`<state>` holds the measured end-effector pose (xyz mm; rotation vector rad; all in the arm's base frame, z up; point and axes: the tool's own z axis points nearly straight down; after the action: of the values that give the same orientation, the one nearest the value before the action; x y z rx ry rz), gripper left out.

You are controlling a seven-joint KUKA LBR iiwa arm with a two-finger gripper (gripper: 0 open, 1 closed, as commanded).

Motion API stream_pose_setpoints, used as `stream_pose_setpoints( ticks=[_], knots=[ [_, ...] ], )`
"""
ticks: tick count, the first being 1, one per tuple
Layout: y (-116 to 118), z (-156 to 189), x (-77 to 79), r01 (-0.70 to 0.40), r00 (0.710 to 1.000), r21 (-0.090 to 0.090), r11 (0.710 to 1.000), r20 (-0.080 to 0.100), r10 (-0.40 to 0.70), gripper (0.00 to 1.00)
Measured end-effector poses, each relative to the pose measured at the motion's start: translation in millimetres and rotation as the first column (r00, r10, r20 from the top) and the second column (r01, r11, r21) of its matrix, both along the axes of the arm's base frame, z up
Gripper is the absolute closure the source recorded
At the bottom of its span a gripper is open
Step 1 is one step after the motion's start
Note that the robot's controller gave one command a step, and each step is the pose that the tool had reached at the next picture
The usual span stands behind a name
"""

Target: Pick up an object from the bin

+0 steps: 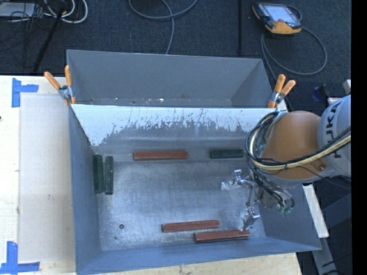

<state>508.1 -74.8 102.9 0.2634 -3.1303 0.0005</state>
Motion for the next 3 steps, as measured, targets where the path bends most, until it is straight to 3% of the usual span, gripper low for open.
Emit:
stream_pose_setpoints(
  ticks=[1,2,3],
  knots=[
    [20,-11,-3.2,0.005,1.0,0.004,1.0,-0.003,-0.005,0.0],
    [26,-12,-19.2,-0.13,0.991,0.0,0.991,-0.001,0.13,0.0],
    [106,-28,-23.9,0.136,0.991,-0.005,0.991,0.005,-0.136,1.0]
  ],
)
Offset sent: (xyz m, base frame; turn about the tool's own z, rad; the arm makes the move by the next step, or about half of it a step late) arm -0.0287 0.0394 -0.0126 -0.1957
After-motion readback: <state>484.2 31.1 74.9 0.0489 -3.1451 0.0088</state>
